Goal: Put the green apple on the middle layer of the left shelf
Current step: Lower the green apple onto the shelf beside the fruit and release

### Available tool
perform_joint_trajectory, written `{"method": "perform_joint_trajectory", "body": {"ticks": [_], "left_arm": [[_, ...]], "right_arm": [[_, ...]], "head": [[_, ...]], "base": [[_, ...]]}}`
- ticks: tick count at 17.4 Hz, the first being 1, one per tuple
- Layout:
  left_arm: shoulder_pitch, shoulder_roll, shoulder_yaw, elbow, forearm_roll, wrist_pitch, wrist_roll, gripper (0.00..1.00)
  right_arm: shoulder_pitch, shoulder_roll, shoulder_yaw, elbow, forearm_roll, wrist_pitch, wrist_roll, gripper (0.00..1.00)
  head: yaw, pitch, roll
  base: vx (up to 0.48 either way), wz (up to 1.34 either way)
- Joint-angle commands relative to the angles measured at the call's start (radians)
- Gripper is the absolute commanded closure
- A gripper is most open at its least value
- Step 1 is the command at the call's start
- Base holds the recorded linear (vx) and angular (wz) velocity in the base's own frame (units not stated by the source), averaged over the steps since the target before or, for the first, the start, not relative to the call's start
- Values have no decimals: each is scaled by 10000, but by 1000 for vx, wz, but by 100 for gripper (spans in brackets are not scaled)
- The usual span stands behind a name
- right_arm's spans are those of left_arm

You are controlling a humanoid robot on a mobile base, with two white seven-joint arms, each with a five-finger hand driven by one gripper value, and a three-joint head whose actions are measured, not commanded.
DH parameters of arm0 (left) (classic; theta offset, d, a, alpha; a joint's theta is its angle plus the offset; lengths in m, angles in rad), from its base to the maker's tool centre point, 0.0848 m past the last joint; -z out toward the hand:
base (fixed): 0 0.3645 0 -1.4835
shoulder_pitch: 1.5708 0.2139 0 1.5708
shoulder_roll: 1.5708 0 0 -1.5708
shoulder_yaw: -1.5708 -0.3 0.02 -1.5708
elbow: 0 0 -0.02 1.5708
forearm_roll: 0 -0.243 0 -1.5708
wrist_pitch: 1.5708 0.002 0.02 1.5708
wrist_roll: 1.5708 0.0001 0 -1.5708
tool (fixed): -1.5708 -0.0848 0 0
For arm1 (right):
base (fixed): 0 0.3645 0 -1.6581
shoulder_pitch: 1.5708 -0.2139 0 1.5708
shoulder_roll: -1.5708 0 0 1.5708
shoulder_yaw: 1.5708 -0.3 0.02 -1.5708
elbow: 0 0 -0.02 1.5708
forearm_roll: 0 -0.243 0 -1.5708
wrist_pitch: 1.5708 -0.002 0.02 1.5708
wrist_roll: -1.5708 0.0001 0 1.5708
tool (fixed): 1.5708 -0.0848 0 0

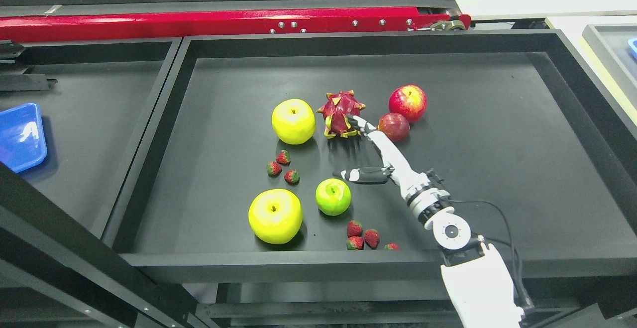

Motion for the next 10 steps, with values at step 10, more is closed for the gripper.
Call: {"method": "perform_joint_trajectory", "body": {"ticks": [10], "left_arm": [[-1,175,0,-1,-1,9,14,0]], "right_arm": [[1641,-54,-2043,-813,-4288,-727,-104,0]], "head": [[0,0,0]], "base": [[0,0]]}}
